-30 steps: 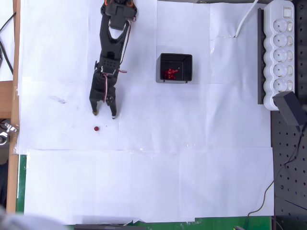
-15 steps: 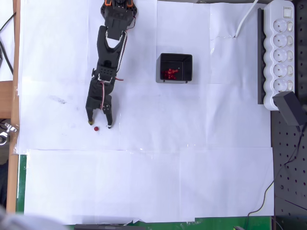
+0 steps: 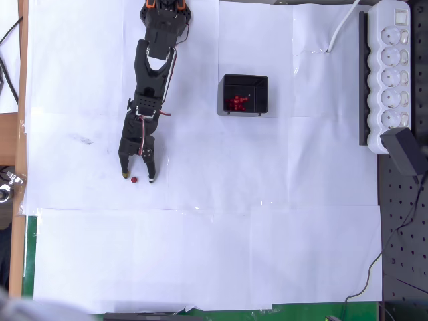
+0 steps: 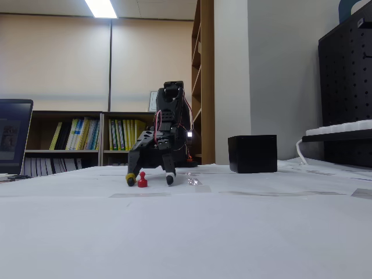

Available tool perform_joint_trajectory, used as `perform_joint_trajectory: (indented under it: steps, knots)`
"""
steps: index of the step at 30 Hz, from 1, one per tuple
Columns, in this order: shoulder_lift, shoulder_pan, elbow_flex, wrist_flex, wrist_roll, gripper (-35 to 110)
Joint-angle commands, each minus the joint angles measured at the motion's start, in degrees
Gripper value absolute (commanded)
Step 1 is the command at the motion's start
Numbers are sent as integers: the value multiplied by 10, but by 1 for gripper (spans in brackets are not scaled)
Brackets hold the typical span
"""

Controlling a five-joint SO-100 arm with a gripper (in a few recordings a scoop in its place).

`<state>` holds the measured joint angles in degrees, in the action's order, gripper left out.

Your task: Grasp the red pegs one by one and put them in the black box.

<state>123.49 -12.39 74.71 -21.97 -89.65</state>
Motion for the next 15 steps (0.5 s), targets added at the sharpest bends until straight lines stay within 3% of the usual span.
perform_joint_trajectory:
  steps: [1,10,15]
  knots:
    - [11,1,16,4,-4,26]
    - [27,4,37,4,-4,26]
    - [27,7,36,5,-5,17]
